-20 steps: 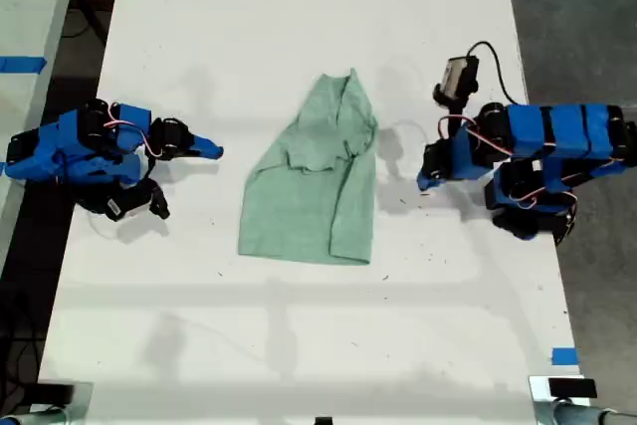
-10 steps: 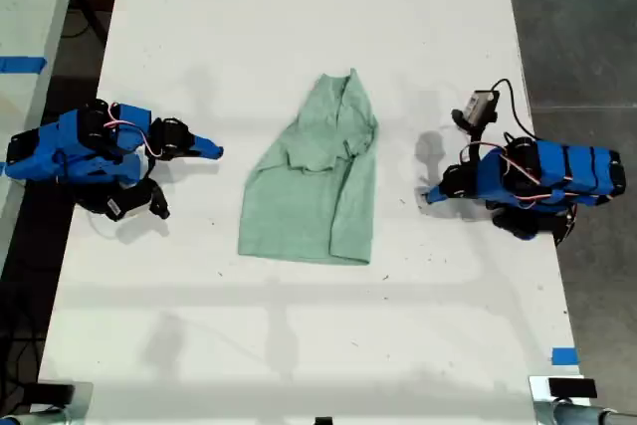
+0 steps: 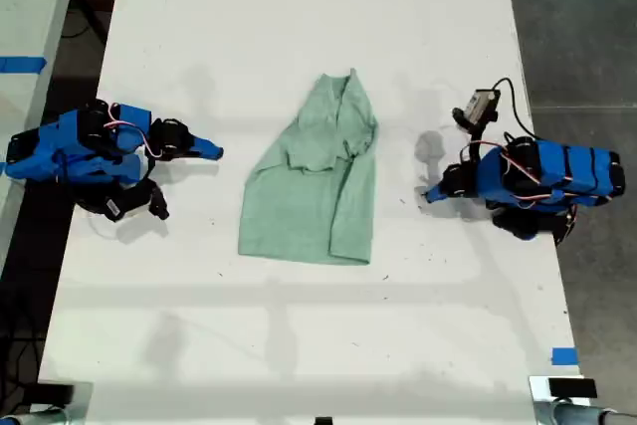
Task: Fold t shirt
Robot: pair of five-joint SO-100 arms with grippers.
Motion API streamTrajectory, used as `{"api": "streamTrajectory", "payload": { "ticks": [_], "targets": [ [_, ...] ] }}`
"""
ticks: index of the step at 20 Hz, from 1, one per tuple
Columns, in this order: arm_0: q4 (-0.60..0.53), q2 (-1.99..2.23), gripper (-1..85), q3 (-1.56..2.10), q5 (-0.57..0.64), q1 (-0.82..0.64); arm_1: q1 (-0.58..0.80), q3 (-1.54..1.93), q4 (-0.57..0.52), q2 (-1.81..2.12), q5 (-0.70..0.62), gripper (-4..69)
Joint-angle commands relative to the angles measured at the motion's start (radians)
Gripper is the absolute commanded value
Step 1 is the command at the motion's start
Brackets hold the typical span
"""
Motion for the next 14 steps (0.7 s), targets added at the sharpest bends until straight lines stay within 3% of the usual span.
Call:
{"api": "streamTrajectory", "payload": {
  "ticks": [1, 14],
  "targets": [
    [-0.002, 0.008, 0.0, -0.005, -0.017, 0.012, -0.005, 0.017, 0.003, 0.009, -0.014, -1.2],
    [-0.006, 0.008, 0.0, 0.005, -0.015, -0.006, -0.009, 0.017, 0.003, 0.009, -0.005, -1.2]
  ]
}}
